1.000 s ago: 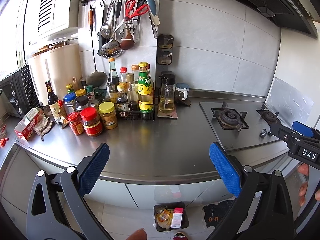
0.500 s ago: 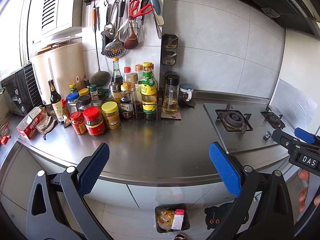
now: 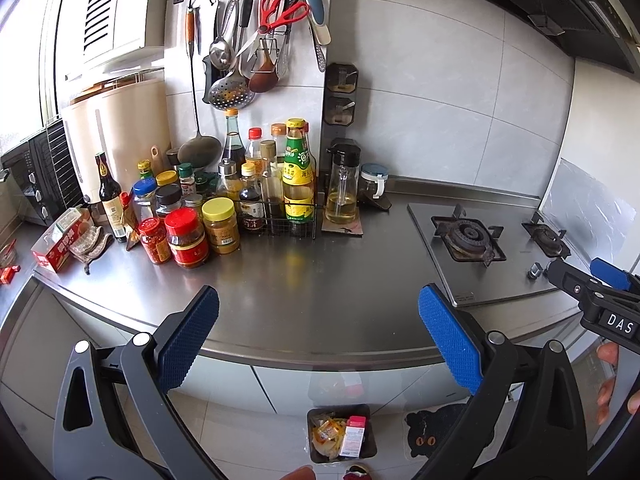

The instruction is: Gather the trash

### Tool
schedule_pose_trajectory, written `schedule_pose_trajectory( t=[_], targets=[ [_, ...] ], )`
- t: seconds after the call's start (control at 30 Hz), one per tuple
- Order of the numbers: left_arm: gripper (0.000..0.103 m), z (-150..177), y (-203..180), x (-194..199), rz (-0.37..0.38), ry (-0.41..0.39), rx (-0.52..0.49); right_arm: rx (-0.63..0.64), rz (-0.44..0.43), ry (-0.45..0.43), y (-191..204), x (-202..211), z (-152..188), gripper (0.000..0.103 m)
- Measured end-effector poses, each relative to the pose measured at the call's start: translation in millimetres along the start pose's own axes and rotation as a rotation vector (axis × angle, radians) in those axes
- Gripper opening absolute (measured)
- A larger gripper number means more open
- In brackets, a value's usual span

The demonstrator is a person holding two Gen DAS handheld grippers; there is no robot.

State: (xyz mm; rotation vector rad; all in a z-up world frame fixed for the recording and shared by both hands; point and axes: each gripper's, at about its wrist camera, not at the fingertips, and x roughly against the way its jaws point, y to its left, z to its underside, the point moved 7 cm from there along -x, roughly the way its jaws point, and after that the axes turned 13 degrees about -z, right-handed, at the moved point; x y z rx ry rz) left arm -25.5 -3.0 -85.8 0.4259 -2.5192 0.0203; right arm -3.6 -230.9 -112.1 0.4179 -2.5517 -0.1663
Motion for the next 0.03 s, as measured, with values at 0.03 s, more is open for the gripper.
schedule_pose_trajectory(
  t=[0.03],
  targets=[
    [0.095,0.6,-0.7,-0.8,-0.002,0.003,-0.006,0.001,0.001,0.002,-0.3,-0.8,0.2,0.100]
  ],
)
